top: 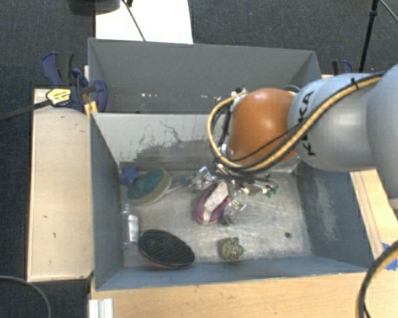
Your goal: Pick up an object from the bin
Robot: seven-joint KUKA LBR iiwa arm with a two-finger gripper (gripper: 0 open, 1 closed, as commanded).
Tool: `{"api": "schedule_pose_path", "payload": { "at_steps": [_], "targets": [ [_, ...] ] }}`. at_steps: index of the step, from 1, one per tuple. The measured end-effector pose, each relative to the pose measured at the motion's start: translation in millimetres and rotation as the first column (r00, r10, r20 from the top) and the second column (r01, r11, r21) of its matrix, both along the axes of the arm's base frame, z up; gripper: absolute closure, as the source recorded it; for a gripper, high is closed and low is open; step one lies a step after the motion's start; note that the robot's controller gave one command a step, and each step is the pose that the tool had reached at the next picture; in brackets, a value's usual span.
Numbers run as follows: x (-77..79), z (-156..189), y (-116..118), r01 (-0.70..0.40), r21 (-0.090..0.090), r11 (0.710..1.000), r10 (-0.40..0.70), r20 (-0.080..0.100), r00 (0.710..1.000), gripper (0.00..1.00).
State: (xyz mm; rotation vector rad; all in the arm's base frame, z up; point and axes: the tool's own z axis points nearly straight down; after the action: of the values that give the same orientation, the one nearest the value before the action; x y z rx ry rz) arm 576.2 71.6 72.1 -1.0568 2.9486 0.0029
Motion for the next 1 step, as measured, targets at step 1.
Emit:
{"api": "schedule_pose_path", "payload": {
  "at_steps": [1],
  "targets": [
    [1.8,3.7,1.3,0.001,0.001,1.0,-0.001,0.007,1.0,1.0]
  ]
}}
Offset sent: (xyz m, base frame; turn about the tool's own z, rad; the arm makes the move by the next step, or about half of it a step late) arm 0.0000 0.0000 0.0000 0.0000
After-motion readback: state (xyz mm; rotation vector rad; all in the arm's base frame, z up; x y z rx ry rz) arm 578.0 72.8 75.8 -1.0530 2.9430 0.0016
